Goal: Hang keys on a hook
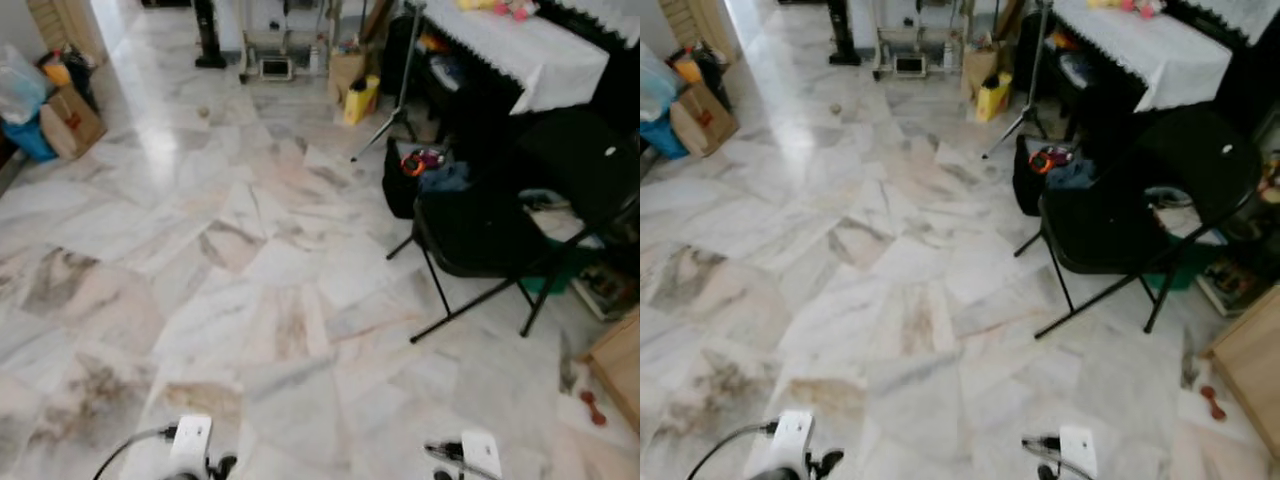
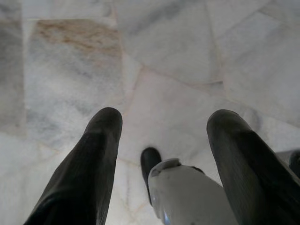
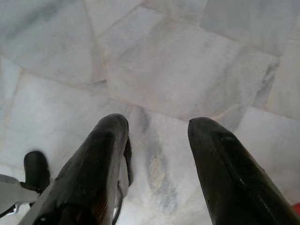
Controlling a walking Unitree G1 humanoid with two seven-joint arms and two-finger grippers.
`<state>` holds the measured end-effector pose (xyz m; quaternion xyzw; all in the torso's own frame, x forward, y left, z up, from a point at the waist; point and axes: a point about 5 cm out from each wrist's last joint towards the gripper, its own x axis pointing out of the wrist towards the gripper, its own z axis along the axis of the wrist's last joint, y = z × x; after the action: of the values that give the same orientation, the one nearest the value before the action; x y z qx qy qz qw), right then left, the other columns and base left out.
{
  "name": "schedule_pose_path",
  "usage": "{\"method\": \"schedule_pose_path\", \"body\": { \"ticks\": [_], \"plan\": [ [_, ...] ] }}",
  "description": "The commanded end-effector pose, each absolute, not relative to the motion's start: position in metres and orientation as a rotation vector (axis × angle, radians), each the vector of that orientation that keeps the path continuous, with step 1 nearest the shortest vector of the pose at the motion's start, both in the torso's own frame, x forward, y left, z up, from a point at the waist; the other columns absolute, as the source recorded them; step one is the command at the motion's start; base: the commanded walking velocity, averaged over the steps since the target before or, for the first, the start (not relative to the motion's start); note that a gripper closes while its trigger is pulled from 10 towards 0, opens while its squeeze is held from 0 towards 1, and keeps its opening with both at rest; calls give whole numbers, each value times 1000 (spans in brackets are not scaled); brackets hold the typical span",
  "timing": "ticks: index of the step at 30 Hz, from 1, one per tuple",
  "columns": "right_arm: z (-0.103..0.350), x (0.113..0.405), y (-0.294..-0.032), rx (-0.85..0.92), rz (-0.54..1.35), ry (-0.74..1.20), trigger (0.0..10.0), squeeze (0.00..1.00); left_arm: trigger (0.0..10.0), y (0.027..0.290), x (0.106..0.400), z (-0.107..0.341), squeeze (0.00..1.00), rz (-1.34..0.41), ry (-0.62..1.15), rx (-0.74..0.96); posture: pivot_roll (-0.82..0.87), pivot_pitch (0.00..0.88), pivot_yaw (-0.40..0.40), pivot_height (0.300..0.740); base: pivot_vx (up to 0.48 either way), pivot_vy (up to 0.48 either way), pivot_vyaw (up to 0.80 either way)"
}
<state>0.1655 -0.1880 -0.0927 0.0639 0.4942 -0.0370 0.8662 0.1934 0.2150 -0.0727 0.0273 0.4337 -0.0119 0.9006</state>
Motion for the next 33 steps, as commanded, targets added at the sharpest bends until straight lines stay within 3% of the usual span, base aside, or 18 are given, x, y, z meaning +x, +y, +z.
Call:
{"method": "schedule_pose_path", "body": {
  "ticks": [1,30,33],
  "plan": [
    [-93,164,-192,122,-87,1038,10000,0,10000,210,195,-73,0,-49,893,63,6,0,-38,740,0,-480,-563],
    [-94,163,-183,122,-70,1044,10000,0,10000,207,195,-73,0,-70,887,81,0,0,-44,740,0,-33,-560],
    [-95,162,-181,124,-68,1047,10000,0,10000,207,196,-72,0,-60,875,78,0,0,-44,740,0,-414,-558]
  ]
}}
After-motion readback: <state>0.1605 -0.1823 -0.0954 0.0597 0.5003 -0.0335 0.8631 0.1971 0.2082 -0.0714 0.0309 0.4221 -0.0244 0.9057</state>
